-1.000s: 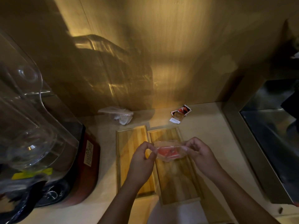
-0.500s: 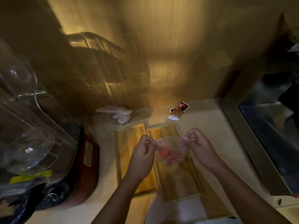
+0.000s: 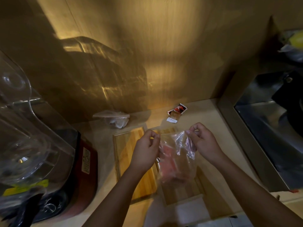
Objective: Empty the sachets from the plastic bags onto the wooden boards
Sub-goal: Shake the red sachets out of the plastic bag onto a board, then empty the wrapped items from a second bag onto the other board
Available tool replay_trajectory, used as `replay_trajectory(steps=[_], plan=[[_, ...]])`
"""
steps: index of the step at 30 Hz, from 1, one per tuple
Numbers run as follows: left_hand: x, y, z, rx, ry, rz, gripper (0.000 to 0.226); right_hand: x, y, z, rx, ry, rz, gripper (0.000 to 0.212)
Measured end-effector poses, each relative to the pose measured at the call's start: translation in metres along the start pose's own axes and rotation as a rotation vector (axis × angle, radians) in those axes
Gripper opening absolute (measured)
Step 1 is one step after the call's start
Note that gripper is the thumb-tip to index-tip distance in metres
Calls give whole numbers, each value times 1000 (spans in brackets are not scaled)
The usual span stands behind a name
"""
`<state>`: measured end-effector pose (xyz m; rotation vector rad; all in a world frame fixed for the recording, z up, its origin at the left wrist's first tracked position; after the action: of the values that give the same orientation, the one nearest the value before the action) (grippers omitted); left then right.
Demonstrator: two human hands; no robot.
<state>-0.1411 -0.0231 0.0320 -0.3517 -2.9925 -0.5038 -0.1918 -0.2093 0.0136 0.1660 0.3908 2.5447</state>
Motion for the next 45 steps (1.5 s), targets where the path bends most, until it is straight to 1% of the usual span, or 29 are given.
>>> replay_trajectory(steps=[8,12,15,18,21,23,25,28,31,34,37,39,41,42,44,45], plan=[[-9,-10,-11,-12,-40,23,26,-6,17,6,-32,-12,-60,20],[-17,-18,-25,-1,-98,18,24,-12,31,14,-58,9,-94,21],[-22,-27,-37,-5,-163,14,23,-18,45,20,-77,29,-110,20],[-22,-37,-49,-76,-265,-29,19,-20,60,25,-63,91,-164,19],[-20,-52,-62,-140,-401,-120,14,-23,78,26,47,121,-232,13],[-20,-65,-66,-115,-459,-170,9,-26,91,23,104,119,-244,8],[-18,-80,-65,-101,-525,-179,8,-27,101,13,130,102,-233,6],[-14,-108,-49,-213,-604,-80,10,-24,112,-12,284,125,-183,10],[-10,-134,-17,-377,-610,57,10,-17,116,-48,572,255,-96,12],[0,-151,21,-537,-563,198,14,-6,112,-92,787,208,141,5],[13,-165,48,-640,-552,369,18,4,107,-121,969,236,331,17],[18,-171,56,-704,-551,466,20,6,107,-125,1031,206,432,17],[17,-173,58,-734,-526,512,21,3,106,-128,1023,132,492,11],[16,-172,58,-734,-506,520,22,0,106,-129,998,51,493,11],[12,-168,56,-699,-432,533,25,-7,109,-126,993,-48,478,12],[10,-165,54,-677,-395,538,25,-12,109,-124,995,-64,478,13]])
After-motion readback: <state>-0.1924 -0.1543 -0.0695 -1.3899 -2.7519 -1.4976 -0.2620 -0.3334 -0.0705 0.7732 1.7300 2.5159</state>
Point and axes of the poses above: each hand's wrist, its own x-axis away from the middle knuckle, its own y-axis out of the back of the hand, z = x × y, the point moved 5 cm from there along -x, towards the middle knuckle, and after that the axes turned 10 degrees about -z, right-handed, at the moved point
